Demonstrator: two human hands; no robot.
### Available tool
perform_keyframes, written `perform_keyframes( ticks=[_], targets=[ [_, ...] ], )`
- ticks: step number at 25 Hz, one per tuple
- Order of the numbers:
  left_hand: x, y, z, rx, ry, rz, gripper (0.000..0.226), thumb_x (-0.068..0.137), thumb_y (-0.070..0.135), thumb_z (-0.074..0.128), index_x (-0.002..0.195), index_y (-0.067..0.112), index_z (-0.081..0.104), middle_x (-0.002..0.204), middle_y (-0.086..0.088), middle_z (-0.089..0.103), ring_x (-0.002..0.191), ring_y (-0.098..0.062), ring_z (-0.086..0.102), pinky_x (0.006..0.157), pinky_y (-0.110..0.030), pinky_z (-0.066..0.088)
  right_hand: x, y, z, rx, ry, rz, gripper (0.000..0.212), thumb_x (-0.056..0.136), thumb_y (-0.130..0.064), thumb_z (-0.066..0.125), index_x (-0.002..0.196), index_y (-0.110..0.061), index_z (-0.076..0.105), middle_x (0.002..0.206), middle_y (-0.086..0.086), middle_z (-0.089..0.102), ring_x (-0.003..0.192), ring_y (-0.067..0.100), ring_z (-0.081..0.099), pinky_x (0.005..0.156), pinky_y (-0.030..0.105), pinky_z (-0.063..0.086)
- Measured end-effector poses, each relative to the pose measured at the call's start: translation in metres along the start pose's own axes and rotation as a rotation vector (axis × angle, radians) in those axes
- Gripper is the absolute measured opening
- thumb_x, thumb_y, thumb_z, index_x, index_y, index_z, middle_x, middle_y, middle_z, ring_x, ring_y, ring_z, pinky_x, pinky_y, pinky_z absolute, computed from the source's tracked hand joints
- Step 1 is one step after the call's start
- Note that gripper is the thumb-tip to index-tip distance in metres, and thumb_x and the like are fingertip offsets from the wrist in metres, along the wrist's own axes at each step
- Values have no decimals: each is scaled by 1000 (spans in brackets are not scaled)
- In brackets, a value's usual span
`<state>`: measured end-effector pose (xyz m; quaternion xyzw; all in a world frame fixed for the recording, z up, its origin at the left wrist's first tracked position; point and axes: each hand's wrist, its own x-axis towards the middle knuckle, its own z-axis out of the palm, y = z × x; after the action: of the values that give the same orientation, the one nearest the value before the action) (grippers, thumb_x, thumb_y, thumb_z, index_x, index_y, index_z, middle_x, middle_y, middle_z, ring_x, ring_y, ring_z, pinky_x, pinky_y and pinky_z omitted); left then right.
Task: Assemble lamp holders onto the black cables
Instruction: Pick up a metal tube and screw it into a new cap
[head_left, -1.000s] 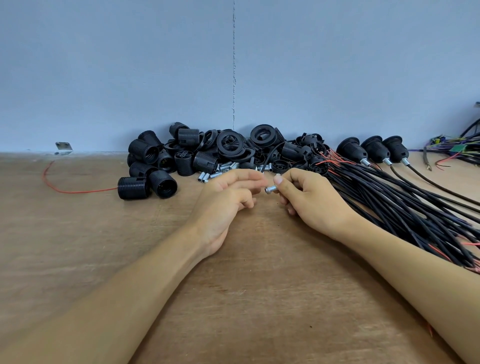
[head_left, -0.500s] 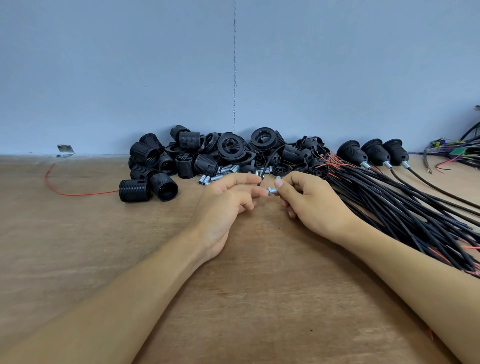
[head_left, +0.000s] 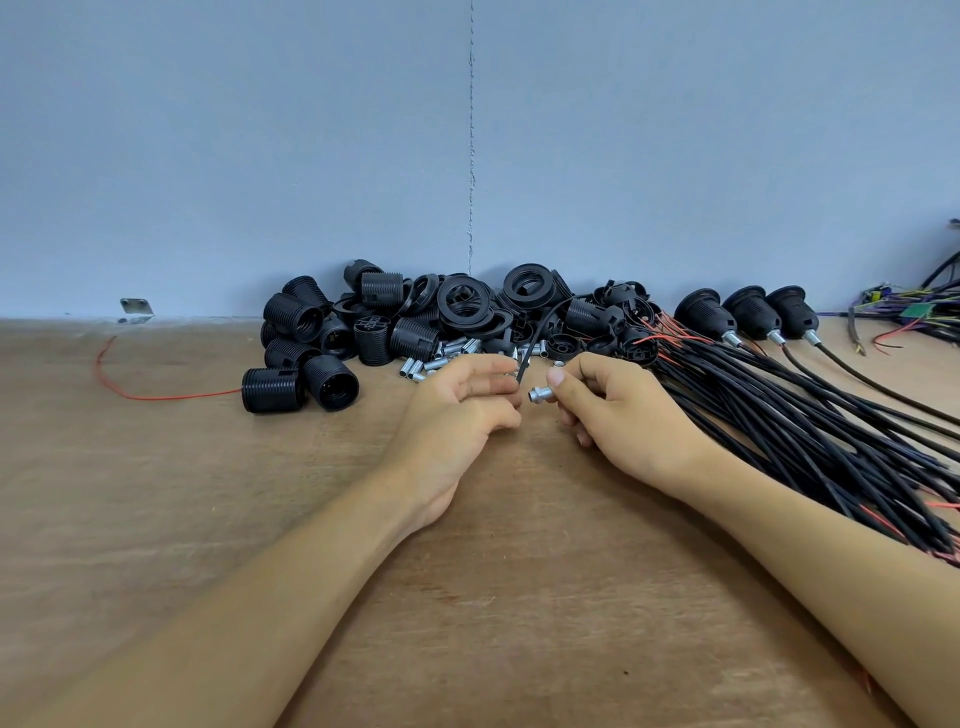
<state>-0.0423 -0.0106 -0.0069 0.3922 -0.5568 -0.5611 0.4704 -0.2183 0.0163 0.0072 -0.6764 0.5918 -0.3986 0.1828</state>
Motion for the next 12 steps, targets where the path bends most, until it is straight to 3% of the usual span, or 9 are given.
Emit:
perform_keyframes(
  ticks=[4,9,12],
  targets=[
    [-6,-1,8,251,-25,104,24,85,12,78,99,31,73,90,17,76,87,3,71,73,-8,49,-2,-3,1,43,-49,-32,32,103,-33,53,72,-23,58,62,-6,62,50,6,52,57,21,43],
    [-6,-3,9,324,55,150,17,85,15,79,92,30,74,82,15,75,77,1,71,68,-9,49,-3,-4,1,9,-73,-64,29,102,-30,55,78,-16,64,61,-4,62,50,3,50,60,24,43],
    [-5,-3,7,322,98,147,15,83,18,82,90,29,75,82,11,76,76,0,70,66,-9,47,-3,-1,2,-28,-20,-72,26,101,-31,56,76,-27,64,64,-7,64,54,1,51,61,24,44]
  ],
)
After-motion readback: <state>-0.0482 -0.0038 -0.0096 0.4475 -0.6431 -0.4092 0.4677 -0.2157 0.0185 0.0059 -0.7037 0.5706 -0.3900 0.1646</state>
